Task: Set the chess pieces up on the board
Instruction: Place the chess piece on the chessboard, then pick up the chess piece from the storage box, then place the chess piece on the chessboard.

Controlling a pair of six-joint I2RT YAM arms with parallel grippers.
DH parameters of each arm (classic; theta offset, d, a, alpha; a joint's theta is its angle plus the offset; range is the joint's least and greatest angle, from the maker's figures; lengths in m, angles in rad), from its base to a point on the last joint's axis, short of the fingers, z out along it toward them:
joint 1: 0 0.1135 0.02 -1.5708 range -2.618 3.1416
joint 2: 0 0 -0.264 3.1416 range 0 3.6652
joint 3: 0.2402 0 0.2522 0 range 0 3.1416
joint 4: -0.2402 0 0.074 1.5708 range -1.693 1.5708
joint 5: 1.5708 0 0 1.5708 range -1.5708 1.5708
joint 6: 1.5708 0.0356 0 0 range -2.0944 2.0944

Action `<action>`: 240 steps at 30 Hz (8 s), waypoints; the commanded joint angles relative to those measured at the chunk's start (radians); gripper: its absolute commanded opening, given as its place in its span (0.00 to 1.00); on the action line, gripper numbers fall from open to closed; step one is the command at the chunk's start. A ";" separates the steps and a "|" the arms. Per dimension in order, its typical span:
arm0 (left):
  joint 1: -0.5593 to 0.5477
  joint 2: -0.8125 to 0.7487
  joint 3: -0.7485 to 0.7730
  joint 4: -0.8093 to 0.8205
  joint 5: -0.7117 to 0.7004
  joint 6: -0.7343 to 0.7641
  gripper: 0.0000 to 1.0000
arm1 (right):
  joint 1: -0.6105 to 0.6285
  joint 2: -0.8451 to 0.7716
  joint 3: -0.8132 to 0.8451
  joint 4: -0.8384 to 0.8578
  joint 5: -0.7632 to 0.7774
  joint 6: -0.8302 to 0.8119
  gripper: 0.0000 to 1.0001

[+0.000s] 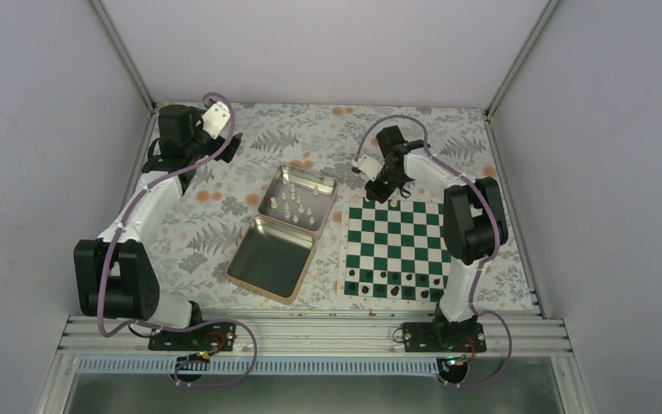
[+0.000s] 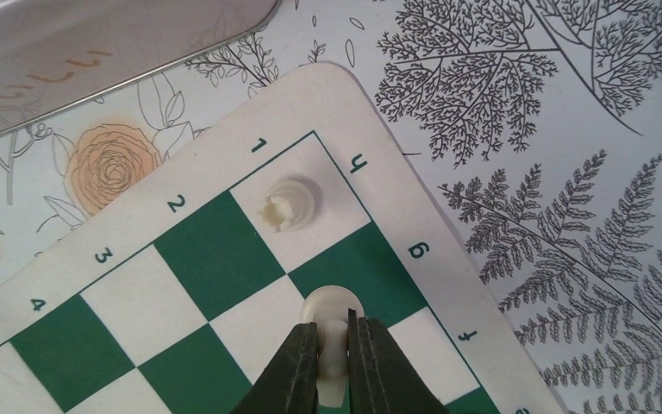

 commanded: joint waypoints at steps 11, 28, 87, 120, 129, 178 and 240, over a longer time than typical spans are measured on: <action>-0.004 0.006 0.006 0.008 0.013 -0.004 1.00 | 0.007 0.075 0.018 0.030 0.023 -0.013 0.11; -0.004 0.001 0.004 0.006 0.013 -0.002 1.00 | 0.007 0.099 0.034 0.040 0.037 -0.017 0.13; -0.005 -0.014 0.000 0.002 0.010 -0.001 1.00 | 0.359 0.357 0.559 0.022 -0.024 -0.004 0.38; -0.004 -0.033 -0.016 0.010 0.012 -0.001 1.00 | 0.359 0.459 0.577 0.123 -0.029 0.016 0.37; -0.004 -0.037 -0.016 0.013 0.010 -0.002 1.00 | 0.359 0.477 0.584 0.131 -0.024 0.017 0.32; -0.017 -0.013 0.009 -0.001 0.031 -0.010 1.00 | -0.348 -0.565 -0.341 0.144 -0.061 0.007 0.09; -0.019 -0.007 0.002 -0.007 0.024 -0.005 1.00 | -0.652 -0.161 -0.397 0.363 -0.151 -0.118 0.13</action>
